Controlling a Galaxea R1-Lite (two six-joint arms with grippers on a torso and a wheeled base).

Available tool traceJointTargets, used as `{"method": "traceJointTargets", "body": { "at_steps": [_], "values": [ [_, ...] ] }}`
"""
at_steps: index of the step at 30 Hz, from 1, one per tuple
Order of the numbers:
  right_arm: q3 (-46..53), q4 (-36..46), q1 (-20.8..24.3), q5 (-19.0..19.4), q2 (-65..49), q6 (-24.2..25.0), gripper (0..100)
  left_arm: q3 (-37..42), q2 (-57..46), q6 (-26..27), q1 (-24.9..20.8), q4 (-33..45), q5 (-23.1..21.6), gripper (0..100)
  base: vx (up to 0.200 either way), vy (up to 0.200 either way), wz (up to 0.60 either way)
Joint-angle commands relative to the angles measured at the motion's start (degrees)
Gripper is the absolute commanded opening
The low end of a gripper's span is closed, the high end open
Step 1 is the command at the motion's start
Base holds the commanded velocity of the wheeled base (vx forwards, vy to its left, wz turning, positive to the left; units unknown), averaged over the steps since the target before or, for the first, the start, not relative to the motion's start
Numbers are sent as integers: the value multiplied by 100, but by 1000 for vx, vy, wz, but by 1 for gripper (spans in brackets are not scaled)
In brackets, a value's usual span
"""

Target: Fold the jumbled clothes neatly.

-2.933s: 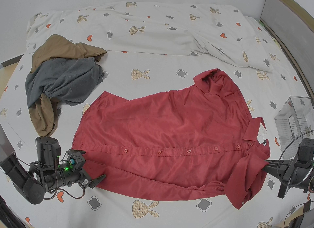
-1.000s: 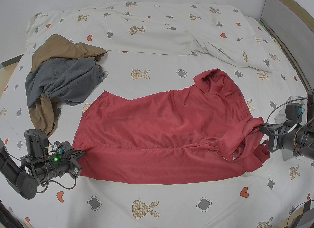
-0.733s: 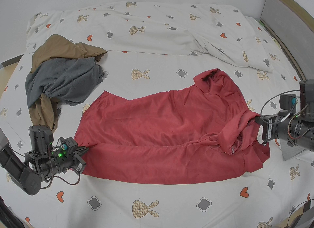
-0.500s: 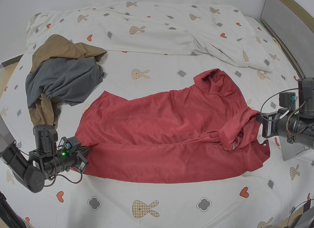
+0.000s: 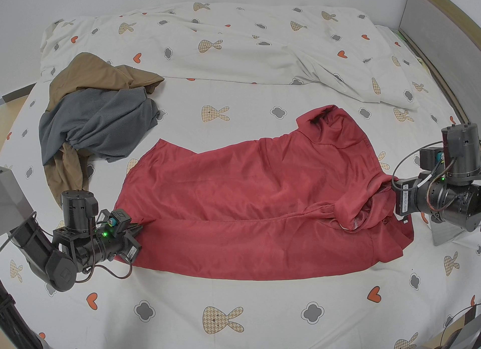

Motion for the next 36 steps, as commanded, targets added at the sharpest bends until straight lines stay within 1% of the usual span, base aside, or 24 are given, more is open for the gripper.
{"method": "traceJointTargets", "body": {
  "at_steps": [1,3,4,9,11,12,13,16,19,25,28,32,36],
  "values": [
    [-11,-13,68,-8,300,19,0,-17,127,5,-76,-15,12,0,0,0,0],
    [-20,-48,86,-8,397,28,0,-17,179,5,-76,-59,12,0,0,0,0],
    [-20,-48,86,-8,405,28,0,-17,188,-4,-76,-67,12,100,0,0,0],
    [-46,-65,77,1,449,37,0,-105,179,-127,-5,-67,20,100,0,0,0],
    [-46,-65,86,1,423,37,0,-176,4,-154,197,-59,47,100,0,0,0],
    [-46,-65,86,1,423,37,0,-184,-14,-145,206,-50,47,100,0,0,0],
    [-46,-65,77,1,388,37,0,-237,-119,-145,425,-15,47,100,0,0,0],
    [-55,-65,59,1,361,37,0,-308,-198,-145,715,-15,38,100,0,0,0],
    [-81,-57,59,-8,361,37,0,-343,-269,-145,891,-15,29,100,0,0,0],
    [-72,-21,15,-17,247,28,0,-316,-418,-154,935,-6,20,100,0,0,0],
    [-2,5,-29,-87,36,19,0,-290,-427,-154,935,-6,20,100,0,0,0],
    [7,251,-196,-96,-166,-7,0,-237,-462,-154,900,-6,20,100,0,0,0],
    [7,313,-283,-96,-236,-7,0,-193,-550,-162,856,-6,12,100,0,0,0]
  ]
}}
